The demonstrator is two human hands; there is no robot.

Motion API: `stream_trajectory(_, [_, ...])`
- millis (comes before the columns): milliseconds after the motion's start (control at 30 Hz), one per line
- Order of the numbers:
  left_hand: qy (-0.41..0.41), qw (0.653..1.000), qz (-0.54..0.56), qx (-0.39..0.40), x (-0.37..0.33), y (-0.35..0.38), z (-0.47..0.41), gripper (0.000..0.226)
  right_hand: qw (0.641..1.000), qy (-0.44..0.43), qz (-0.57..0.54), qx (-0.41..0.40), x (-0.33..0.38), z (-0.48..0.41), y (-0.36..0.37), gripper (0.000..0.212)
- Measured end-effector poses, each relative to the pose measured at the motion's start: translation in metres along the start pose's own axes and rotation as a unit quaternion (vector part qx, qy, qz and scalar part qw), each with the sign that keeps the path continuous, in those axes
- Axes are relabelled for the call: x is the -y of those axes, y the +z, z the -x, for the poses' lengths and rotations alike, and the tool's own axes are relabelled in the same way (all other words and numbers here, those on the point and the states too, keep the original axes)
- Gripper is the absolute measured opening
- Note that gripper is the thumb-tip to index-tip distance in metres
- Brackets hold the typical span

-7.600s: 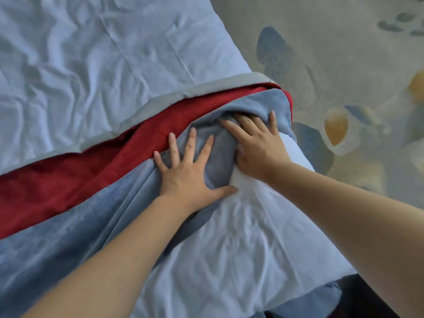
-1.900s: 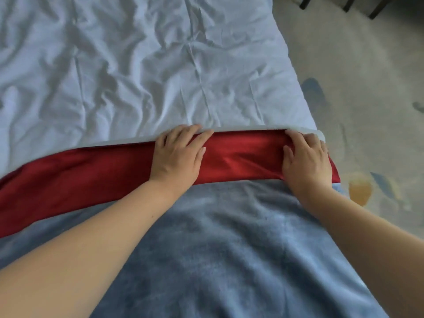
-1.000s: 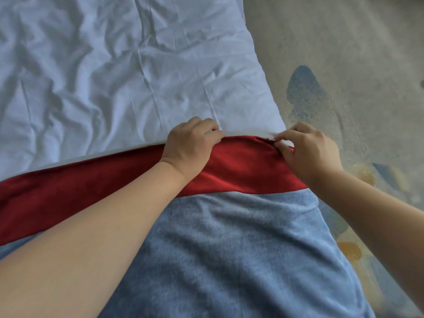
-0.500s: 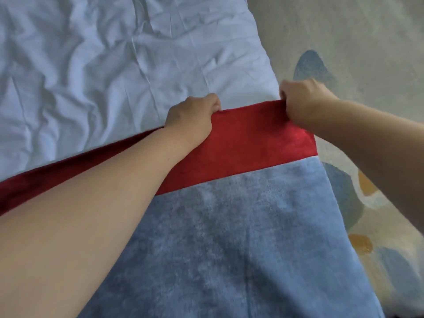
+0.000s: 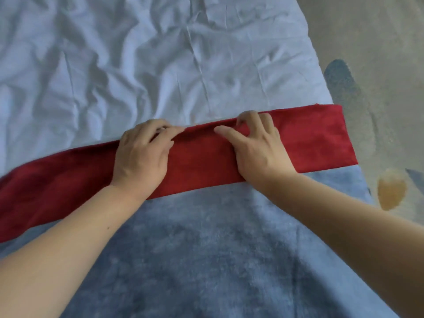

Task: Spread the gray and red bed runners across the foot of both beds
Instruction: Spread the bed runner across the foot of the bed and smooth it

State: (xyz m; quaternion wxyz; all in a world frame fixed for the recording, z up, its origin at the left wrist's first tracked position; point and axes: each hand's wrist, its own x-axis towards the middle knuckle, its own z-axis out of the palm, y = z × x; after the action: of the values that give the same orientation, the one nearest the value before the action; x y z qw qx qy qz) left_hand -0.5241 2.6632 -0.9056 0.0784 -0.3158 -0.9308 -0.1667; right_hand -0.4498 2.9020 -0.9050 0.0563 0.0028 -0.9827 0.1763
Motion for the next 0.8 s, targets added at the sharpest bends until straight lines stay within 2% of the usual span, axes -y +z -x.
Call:
stream_trajectory(67, [-0.027, 0.999, -0.009, -0.015, 0.037, -0.017, 0.023, 0.03, 0.999, -0.02, -0.032, 0.02, 0.047, -0.012, 0.015, 0.05])
stream_trajectory(200, [-0.069, 0.995, -0.026, -0.065, 0.113, -0.042, 0.064, 0.023, 0.995, -0.034, -0.084, 0.047, 0.132, -0.039, 0.038, 0.039])
stream_trajectory(333, [-0.077, 0.994, -0.004, -0.075, 0.18, -0.073, 0.104, 0.021, 0.994, -0.022, -0.096, 0.053, 0.207, -0.059, 0.063, 0.032])
stream_trajectory(467, [-0.089, 0.994, 0.013, -0.059, 0.243, -0.114, 0.148, 0.013, 0.993, -0.024, -0.07, 0.092, 0.282, -0.072, 0.087, 0.028])
stream_trajectory(567, [-0.114, 0.993, 0.034, -0.027, 0.283, -0.143, 0.179, 0.017, 0.993, -0.028, -0.059, 0.1, 0.332, -0.083, 0.103, 0.028])
stream_trajectory(667, [-0.088, 0.995, 0.043, 0.014, 0.32, -0.165, 0.204, 0.022, 0.994, -0.012, -0.062, 0.089, 0.374, -0.095, 0.116, 0.025])
stream_trajectory(733, [-0.078, 0.995, 0.042, 0.037, 0.343, -0.176, 0.217, 0.026, 0.989, 0.023, -0.079, 0.126, 0.394, -0.102, 0.126, 0.027])
stream_trajectory(800, [-0.086, 0.995, 0.027, 0.048, 0.362, -0.183, 0.228, 0.028, 0.969, 0.081, -0.124, 0.199, 0.407, -0.107, 0.135, 0.028])
